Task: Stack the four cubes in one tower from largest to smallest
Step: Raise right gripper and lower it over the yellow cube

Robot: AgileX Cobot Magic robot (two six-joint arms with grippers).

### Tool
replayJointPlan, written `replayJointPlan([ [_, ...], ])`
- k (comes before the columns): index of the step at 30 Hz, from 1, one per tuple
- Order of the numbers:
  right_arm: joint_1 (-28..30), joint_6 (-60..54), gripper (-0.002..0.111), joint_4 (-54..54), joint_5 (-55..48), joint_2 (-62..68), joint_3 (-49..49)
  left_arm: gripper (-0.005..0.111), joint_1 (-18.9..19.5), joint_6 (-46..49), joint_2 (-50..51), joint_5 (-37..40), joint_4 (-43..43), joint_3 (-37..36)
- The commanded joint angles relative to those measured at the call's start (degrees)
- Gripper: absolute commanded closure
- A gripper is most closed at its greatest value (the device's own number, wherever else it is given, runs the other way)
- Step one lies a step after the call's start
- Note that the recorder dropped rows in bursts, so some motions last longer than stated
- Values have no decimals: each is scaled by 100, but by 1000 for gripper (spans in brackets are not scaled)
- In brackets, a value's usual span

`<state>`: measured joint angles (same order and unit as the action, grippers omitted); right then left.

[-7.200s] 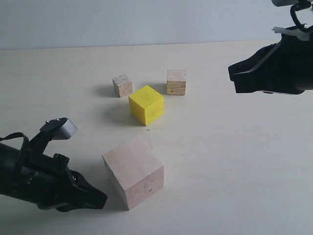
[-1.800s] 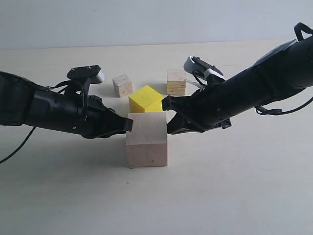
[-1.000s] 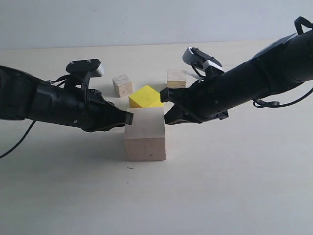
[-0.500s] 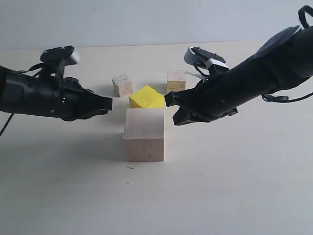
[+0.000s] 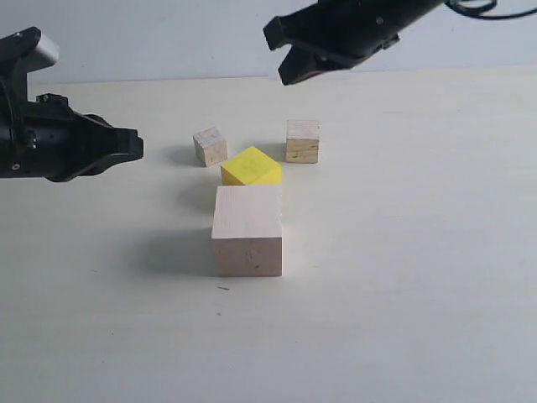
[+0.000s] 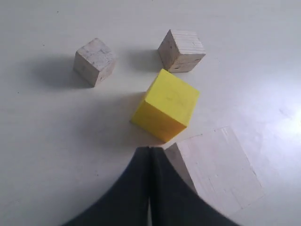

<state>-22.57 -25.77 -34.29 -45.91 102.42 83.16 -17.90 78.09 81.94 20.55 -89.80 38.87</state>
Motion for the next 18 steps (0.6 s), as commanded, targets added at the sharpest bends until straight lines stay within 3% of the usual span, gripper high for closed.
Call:
replayJointPlan([
  [1, -96, 332, 93, 758, -715, 445, 1044, 107, 17, -390, -163, 49, 378, -23],
  [8, -932, 332, 75, 1516, -965, 1007, 1637, 107, 17, -402, -275, 152, 424, -23],
  [15, -1411, 1827, 44, 3308, -1078, 1584, 2345, 107, 17, -1144, -541, 276, 1263, -23],
  [18, -1411, 2161, 33, 3492, -1314, 1867, 2658, 107, 17, -1383, -659, 290, 1499, -23],
])
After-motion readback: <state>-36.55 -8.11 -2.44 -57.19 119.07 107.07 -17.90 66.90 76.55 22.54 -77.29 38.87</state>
